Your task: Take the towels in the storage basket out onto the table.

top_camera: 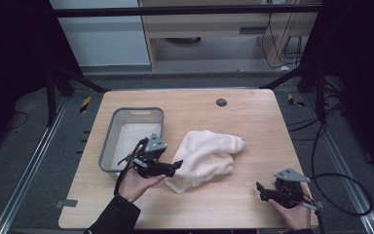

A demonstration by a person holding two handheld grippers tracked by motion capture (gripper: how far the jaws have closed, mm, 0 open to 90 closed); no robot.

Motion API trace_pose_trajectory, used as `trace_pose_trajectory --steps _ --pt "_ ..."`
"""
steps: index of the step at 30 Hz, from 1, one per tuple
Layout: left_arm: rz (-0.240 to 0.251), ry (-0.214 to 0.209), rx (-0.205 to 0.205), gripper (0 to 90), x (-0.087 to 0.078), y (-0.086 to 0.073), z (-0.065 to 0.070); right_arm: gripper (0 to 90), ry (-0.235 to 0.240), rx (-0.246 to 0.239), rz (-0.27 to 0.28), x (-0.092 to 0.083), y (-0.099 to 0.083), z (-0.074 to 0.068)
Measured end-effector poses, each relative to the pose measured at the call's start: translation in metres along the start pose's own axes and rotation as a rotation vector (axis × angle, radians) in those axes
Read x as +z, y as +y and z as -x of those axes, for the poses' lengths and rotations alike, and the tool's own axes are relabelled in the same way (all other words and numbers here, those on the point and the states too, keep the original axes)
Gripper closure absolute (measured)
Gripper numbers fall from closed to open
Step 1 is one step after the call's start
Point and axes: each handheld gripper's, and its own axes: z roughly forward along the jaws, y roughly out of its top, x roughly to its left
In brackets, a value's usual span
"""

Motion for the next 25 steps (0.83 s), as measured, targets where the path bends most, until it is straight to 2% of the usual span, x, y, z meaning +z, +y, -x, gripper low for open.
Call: trace_pose_trajectory --steps 8,17,21,25 --pt "0.028 0.073 -0.031 22.3 -0.025 -0.03 -0.012 12.2 -0.004 -0.006 0.0 0.0 0.0 0.0" --pt "0.065 0.131 -0.103 21.6 -0.047 -0.059 -0.028 12.0 -0.01 0.001 -0.001 0.0 0.0 0.0" --pt "0.074 0.175 -0.12 21.6 -0.055 -0.072 -0.035 12.0 -0.012 -0.001 0.001 0.0 -0.001 0.001" --pt "0.096 0.192 -0.155 21.3 -0.066 -0.082 -0.042 12.0 -0.014 0.004 0.007 -0.001 -0.001 0.001"
